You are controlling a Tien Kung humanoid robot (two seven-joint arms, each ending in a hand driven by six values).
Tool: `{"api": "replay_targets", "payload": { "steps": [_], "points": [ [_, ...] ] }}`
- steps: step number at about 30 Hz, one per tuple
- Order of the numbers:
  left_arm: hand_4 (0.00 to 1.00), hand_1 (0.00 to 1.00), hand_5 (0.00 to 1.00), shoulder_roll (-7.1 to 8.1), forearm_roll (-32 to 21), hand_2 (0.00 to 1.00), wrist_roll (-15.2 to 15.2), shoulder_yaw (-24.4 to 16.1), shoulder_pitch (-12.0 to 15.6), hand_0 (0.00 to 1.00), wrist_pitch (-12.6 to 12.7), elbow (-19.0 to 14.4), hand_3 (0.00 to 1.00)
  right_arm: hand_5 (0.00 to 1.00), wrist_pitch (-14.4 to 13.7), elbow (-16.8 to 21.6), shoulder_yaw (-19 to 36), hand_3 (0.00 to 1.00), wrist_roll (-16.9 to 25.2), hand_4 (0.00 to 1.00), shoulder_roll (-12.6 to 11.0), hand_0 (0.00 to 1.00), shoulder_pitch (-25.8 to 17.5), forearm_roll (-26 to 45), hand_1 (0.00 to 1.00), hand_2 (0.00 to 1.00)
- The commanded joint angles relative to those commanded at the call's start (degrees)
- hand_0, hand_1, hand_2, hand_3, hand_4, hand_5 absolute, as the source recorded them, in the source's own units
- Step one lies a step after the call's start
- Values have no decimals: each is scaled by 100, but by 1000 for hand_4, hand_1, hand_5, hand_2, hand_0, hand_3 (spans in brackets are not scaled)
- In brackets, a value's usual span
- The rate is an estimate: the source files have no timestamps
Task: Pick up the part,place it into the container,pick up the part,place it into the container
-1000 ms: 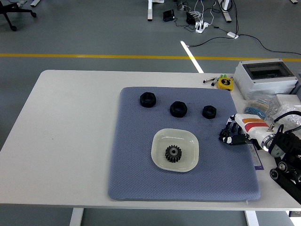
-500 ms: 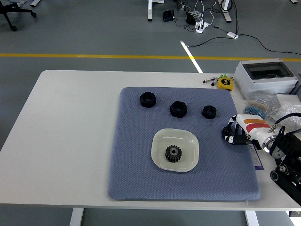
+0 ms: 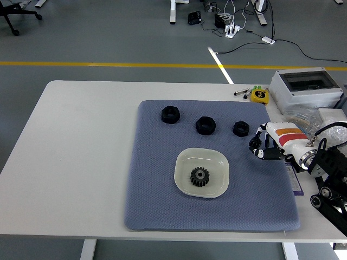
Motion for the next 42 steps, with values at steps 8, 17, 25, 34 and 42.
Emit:
{"api": "replay_targets", "payload": {
  "steps": [8, 17, 25, 34, 42],
  "points": [
    [673, 647, 630, 9, -7, 668, -2, 3, -10, 702, 4, 3, 581, 310, 91, 1265, -316, 445, -82, 739, -139, 75, -131, -390, 192, 313],
    [673, 645, 630, 21, 1, 669, 1, 1, -13, 702, 5, 5, 581, 317, 283, 2024, -1141, 451, -82, 734, -163, 75, 62, -530, 192, 316],
    [673, 646, 630, 35, 35, 669, 15, -21, 11, 702, -1, 4, 581, 313, 325, 1861, -1570, 468, 16, 743, 12, 80, 457, -399, 205, 342],
    [673, 647, 630, 54, 55, 669, 19, -30, 27, 703, 0, 4, 581, 360, 270, 1355, -1792, 481, 132, 698, 192, 80, 746, -349, 238, 413],
    [673, 647, 630, 58, 29, 670, 15, -26, 29, 702, 10, 6, 582, 377, 441, 999, -1797, 487, 156, 701, 282, 82, 786, -345, 260, 432]
  ]
}}
